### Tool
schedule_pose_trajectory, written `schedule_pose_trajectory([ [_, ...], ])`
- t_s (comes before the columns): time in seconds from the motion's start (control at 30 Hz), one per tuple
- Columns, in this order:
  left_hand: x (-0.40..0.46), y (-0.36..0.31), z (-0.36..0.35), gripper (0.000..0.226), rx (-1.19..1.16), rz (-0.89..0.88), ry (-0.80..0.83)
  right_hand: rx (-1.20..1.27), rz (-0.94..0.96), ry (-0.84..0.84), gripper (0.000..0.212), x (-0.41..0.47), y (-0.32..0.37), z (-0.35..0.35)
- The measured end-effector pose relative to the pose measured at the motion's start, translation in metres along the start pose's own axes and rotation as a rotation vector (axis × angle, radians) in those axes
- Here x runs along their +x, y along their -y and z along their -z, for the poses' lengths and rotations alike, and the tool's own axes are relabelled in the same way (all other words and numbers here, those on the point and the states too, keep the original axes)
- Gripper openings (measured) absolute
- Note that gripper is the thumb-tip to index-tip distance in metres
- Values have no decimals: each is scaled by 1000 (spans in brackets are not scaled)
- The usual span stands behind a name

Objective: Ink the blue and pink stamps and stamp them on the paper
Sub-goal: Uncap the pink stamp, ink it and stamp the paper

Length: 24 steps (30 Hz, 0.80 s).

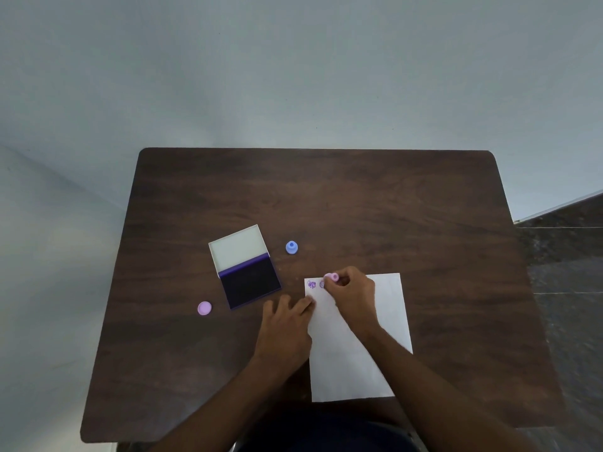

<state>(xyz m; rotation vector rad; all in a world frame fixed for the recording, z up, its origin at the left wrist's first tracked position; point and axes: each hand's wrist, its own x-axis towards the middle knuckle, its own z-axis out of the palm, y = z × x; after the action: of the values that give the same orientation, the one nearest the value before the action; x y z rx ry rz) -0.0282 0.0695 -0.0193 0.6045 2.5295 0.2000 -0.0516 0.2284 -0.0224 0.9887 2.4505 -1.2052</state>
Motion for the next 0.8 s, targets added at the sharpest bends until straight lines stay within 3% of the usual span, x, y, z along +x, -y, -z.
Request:
schedule_pose_trajectory([
  [0.13,1,-2,4,58,6,2,12,182,-10,-56,20,-2,5,12],
  [0.33,4,-2,5,51,-42,13,-13,203,-42,-9,24,-5,12,10],
  [0.53,5,-1,4,45,-284,100,-127,214,-22,30,25,-9,18,6],
  [0.8,-9,16,4,45,-536,288,-95,195,18,44,24,-16,31,2],
])
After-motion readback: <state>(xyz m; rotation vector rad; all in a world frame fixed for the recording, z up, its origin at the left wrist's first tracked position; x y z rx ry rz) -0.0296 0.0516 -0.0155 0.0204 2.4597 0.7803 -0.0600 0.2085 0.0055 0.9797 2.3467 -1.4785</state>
